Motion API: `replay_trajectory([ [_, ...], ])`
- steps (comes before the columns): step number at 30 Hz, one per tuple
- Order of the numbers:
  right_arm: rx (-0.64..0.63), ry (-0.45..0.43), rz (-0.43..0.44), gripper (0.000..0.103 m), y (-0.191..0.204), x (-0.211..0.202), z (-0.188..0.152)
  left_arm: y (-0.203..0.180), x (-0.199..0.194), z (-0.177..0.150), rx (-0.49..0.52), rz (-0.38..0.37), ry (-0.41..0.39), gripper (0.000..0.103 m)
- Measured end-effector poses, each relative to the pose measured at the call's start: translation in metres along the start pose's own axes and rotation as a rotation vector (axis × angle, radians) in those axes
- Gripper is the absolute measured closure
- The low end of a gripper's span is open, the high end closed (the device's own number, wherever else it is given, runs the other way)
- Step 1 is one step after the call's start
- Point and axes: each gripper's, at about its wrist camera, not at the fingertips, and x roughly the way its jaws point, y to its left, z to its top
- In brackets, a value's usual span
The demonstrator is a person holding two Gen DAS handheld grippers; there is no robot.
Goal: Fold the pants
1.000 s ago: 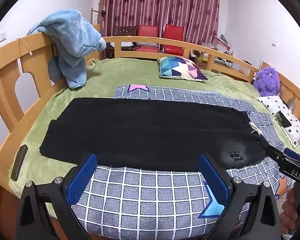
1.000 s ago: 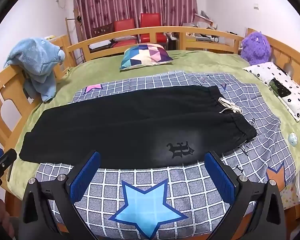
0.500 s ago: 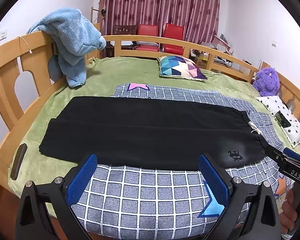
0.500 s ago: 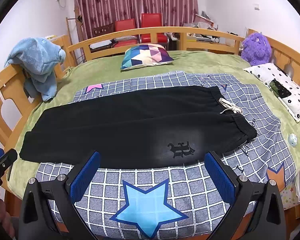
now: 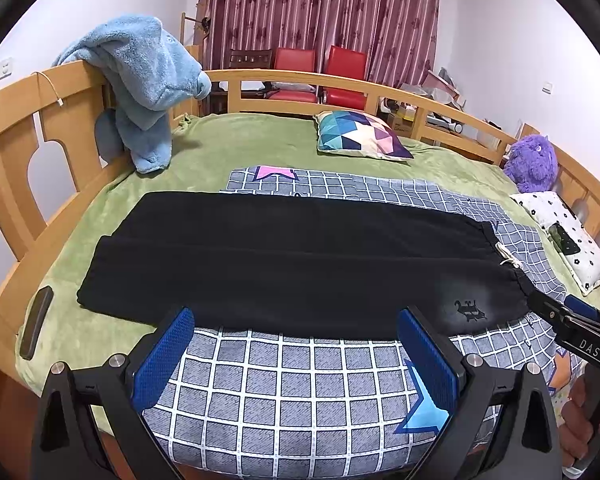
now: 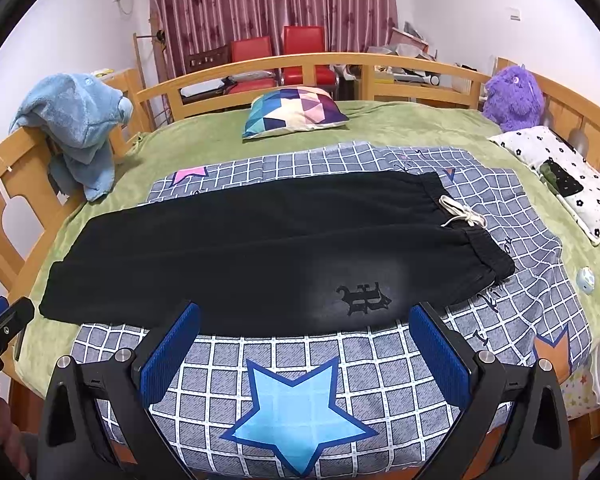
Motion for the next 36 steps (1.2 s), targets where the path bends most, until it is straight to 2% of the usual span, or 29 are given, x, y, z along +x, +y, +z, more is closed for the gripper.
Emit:
replay_trajectory([
  [36,-0.003,0.008,0.004,0.001,0.0017,0.0020,-0.0010,0.0045,-0.0015,-0.0013,-0.007,-0.008,0.001,0.001],
])
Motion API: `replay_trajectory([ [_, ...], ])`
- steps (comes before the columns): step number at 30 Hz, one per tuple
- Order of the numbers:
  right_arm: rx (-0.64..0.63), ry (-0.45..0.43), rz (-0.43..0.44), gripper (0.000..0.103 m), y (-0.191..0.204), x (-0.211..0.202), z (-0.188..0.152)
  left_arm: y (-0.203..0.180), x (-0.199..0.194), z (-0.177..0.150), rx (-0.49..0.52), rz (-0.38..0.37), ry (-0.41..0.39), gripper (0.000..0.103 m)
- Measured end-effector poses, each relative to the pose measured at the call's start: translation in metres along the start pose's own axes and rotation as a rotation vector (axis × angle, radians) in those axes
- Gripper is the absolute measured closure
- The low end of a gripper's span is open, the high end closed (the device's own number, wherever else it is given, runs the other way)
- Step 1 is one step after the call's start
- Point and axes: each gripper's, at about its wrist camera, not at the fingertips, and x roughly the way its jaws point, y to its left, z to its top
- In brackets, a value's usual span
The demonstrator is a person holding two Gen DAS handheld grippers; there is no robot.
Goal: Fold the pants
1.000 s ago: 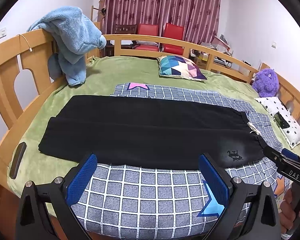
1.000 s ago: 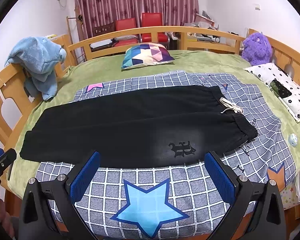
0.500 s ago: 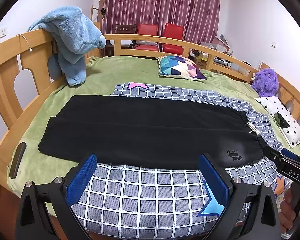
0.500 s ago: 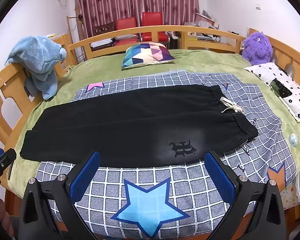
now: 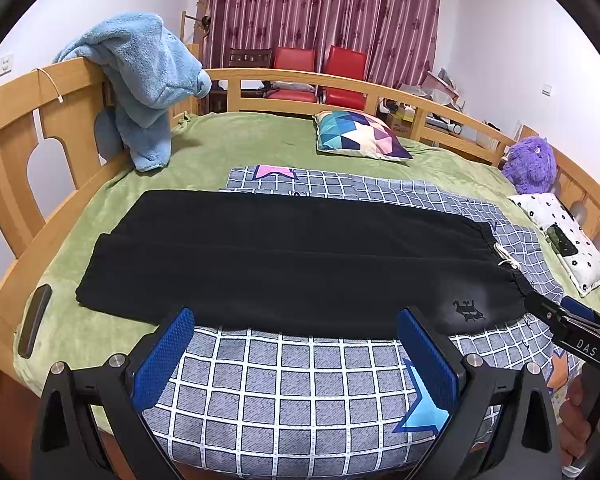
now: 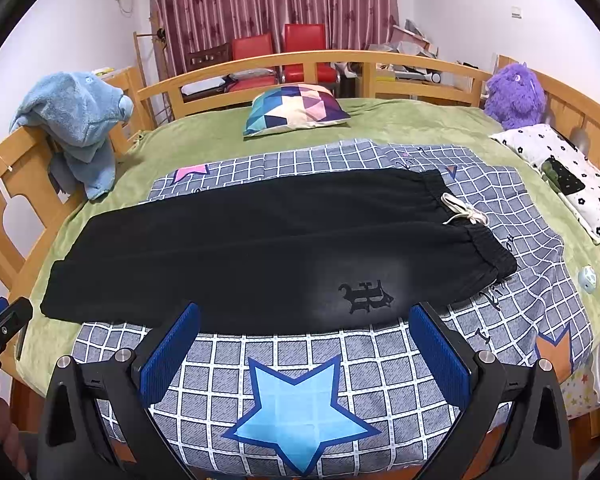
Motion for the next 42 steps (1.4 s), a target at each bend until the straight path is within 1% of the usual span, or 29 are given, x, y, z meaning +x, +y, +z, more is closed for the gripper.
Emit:
replay_trajectory([
  [17,0.010,0.012,0.015,0.001,0.000,0.000,-0.003,-0.006,0.000,-0.001,0.009,-0.004,0.002,0.001],
  [25,0.005,0.000,0.020,0.001,0.001,0.000,0.000,-0.006,0.005,0.001,0.007,-0.037,0.000,0.001],
  [32,0.020,-0.052,0.061,0.001,0.002,-0.005,0.002,-0.011,0.016,0.004,-0.003,-0.096,0.002,0.001],
  [34,0.034,-0.072,0.082,0.001,0.001,-0.006,0.004,-0.009,0.022,0.008,-0.016,-0.137,0.004,0.001],
  [35,0.033,-0.092,0.108,0.001,0.000,-0.007,0.006,-0.005,0.027,0.013,-0.032,-0.165,0.006,0.002],
  [36,0.027,-0.114,0.131,0.001,-0.002,-0.008,0.009,-0.002,0.030,0.017,-0.043,-0.172,0.005,0.003],
  [37,0.022,-0.131,0.133,0.001,-0.003,-0.010,0.012,0.004,0.033,0.024,-0.044,-0.157,-0.012,0.006],
  [39,0.015,-0.173,0.094,0.001,-0.010,-0.011,0.022,0.015,0.036,0.035,-0.039,-0.117,-0.044,0.006],
  [40,0.012,-0.189,0.085,0.001,-0.014,-0.012,0.027,0.022,0.038,0.040,-0.038,-0.098,-0.053,0.006],
  [42,0.012,-0.216,0.058,0.001,-0.030,-0.008,0.038,0.040,0.046,0.046,-0.048,-0.083,-0.050,0.006],
])
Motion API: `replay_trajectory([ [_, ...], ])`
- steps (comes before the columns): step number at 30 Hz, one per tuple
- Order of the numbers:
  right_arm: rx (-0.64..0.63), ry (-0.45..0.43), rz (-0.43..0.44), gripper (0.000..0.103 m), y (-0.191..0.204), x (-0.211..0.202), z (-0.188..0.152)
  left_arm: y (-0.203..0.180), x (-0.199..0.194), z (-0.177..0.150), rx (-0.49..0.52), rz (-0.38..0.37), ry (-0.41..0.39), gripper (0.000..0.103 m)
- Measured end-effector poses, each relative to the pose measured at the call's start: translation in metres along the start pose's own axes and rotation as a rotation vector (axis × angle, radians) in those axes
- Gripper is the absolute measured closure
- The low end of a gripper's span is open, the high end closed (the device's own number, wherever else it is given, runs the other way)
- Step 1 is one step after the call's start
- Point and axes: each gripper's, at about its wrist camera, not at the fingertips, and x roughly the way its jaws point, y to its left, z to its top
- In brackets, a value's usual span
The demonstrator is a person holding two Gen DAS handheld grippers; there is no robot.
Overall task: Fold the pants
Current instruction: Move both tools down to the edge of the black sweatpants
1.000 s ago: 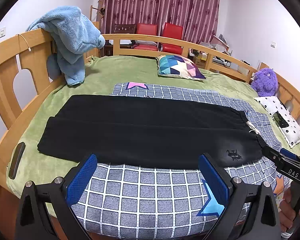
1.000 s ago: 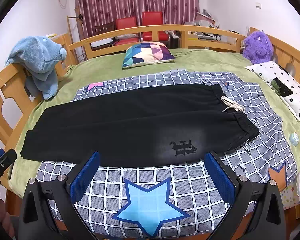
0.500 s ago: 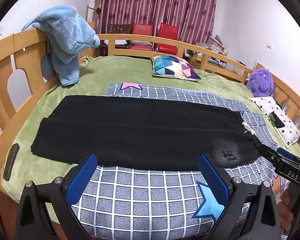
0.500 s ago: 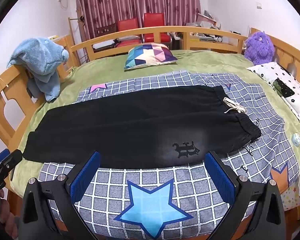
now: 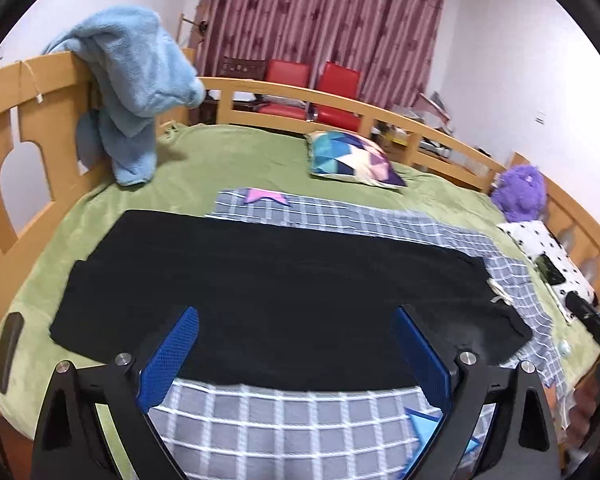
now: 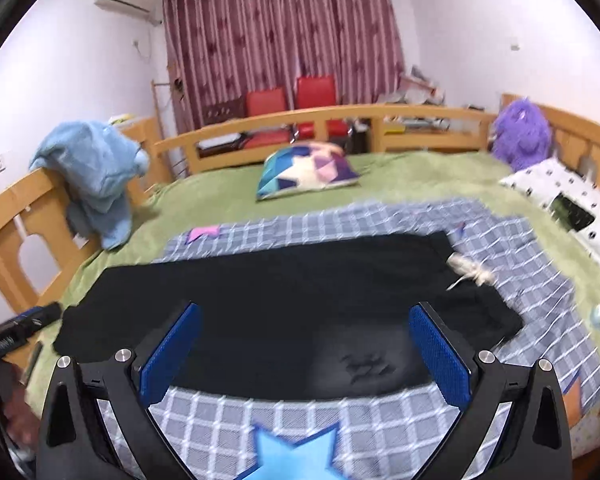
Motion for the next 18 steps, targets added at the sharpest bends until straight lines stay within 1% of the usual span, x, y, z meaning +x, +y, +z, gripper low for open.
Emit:
replay_trajectory([
  [2,0.015,-0.003,-0.033,0.001,-0.020,0.010,0.004,0.022,0.014,-0.001,-0.009,0.024,0.026,0.006],
  [4,0.038,0.022,-0.073,0.001,-0.044,0.031,0.000,0.043,0.029,-0.008,-0.023,0.062,0.056,0.006],
  [6,0.054,0.106,-0.068,0.001,-0.070,0.060,-0.013,0.067,0.047,-0.020,-0.061,0.105,0.095,0.010],
  [7,0.067,0.149,-0.063,0.004,-0.082,0.073,-0.020,0.083,0.059,-0.032,-0.096,0.114,0.124,0.016],
  [8,0.089,0.189,-0.059,0.011,-0.095,0.085,-0.030,0.092,0.066,-0.039,-0.123,0.116,0.143,0.020],
  [9,0.121,0.225,-0.061,0.015,-0.109,0.097,-0.043,0.102,0.073,-0.047,-0.153,0.113,0.160,0.022],
  [10,0.147,0.249,-0.068,0.020,-0.120,0.104,-0.054,0.111,0.079,-0.055,-0.189,0.102,0.178,0.026],
  [11,0.178,0.275,-0.072,0.020,-0.131,0.112,-0.066,0.122,0.086,-0.066,-0.225,0.078,0.194,0.029],
  [12,0.207,0.292,-0.067,0.020,-0.141,0.117,-0.078,0.131,0.094,-0.076,-0.260,0.058,0.209,0.031],
  [14,0.245,0.313,-0.058,0.020,-0.156,0.125,-0.099,0.142,0.103,-0.087,-0.307,0.054,0.219,0.031],
  [16,0.255,0.317,-0.067,0.020,-0.162,0.129,-0.113,0.154,0.110,-0.095,-0.351,0.047,0.213,0.031],
  [18,0.288,0.297,-0.057,0.020,-0.170,0.131,-0.121,0.165,0.120,-0.099,-0.394,0.033,0.223,0.031],
])
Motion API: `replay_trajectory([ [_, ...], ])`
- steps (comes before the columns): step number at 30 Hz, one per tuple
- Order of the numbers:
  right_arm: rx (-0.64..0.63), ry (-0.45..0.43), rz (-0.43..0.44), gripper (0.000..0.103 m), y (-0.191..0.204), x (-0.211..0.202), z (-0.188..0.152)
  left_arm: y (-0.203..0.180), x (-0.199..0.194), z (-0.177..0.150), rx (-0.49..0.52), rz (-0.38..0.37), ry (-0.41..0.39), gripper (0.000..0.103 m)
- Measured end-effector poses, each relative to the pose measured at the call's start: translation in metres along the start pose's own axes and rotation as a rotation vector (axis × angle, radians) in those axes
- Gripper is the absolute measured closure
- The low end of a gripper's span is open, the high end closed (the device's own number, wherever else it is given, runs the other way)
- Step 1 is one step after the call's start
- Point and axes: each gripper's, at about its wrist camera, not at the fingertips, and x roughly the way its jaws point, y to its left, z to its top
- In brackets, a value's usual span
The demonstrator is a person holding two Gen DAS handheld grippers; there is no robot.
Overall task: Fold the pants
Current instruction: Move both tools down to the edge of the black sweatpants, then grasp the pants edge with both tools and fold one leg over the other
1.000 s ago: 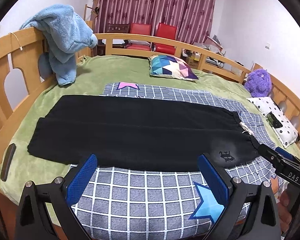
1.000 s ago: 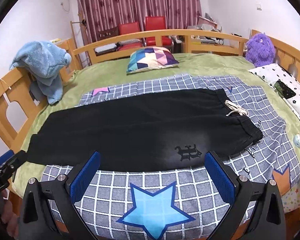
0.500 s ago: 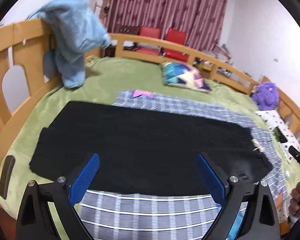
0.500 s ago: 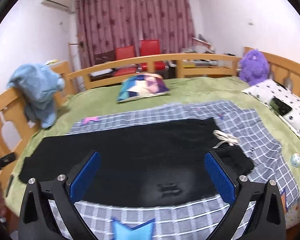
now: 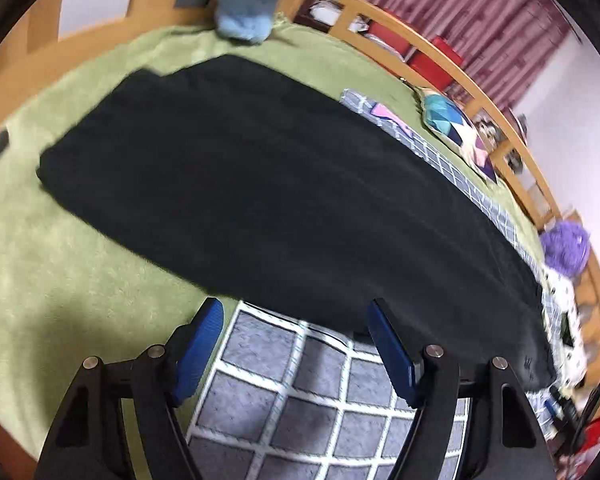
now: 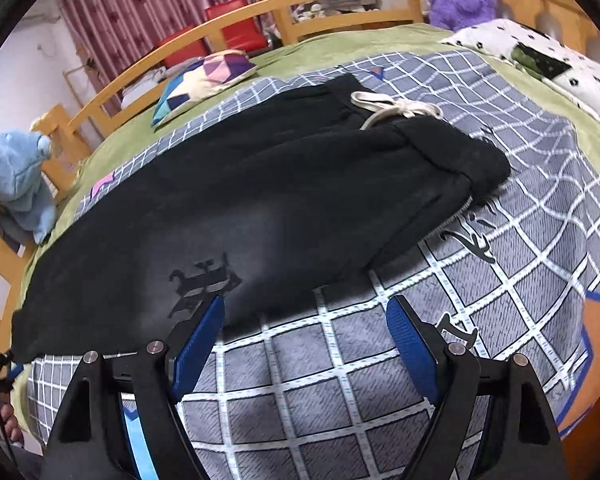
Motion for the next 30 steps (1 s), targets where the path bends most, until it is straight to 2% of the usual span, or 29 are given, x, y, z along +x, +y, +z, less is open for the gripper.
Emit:
replay_trajectory([
  [4,0.095,0.001,0.081,0.018,-0.014,0.010,-0.003,0.013,0.027,0.003,-0.067,-0.027,0.039,0.031],
  [8,0.142,0.041,0.072,0.018,-0.017,0.038,-0.002,0.013,0.030,0.002,-0.078,-0.026,-0.009,0.031],
  [10,0.142,0.020,0.072,0.018,-0.015,0.046,0.001,0.016,0.031,0.007,-0.105,-0.034,-0.016,0.031],
  [12,0.142,0.011,0.086,0.018,-0.013,0.049,0.006,0.018,0.033,0.013,-0.126,-0.036,-0.015,0.035],
  [14,0.149,0.013,0.105,0.020,-0.013,0.054,0.011,0.019,0.032,0.019,-0.120,-0.010,-0.020,0.046],
  [15,0.149,0.012,0.106,0.023,-0.013,0.056,0.013,0.019,0.032,0.021,-0.115,0.005,-0.015,0.049],
  [16,0.144,0.015,0.101,0.042,-0.011,0.058,0.015,0.020,0.031,0.023,-0.110,0.009,-0.012,0.058],
  [17,0.134,0.020,0.098,0.064,-0.009,0.059,0.018,0.019,0.029,0.026,-0.098,0.004,-0.014,0.075],
  [19,0.108,0.042,0.106,0.071,-0.004,0.057,0.021,0.015,0.022,0.035,-0.062,-0.007,-0.030,0.087],
  [23,0.057,-0.021,0.146,0.080,0.009,0.037,0.044,-0.003,-0.001,0.063,0.010,-0.059,-0.089,0.089],
  [26,0.004,-0.081,0.161,0.083,0.028,0.024,0.070,-0.027,-0.015,0.089,0.088,-0.051,-0.151,0.089],
  [30,-0.045,-0.139,0.170,0.085,0.053,0.024,0.115,-0.052,-0.007,0.127,0.137,-0.044,-0.193,0.089],
])
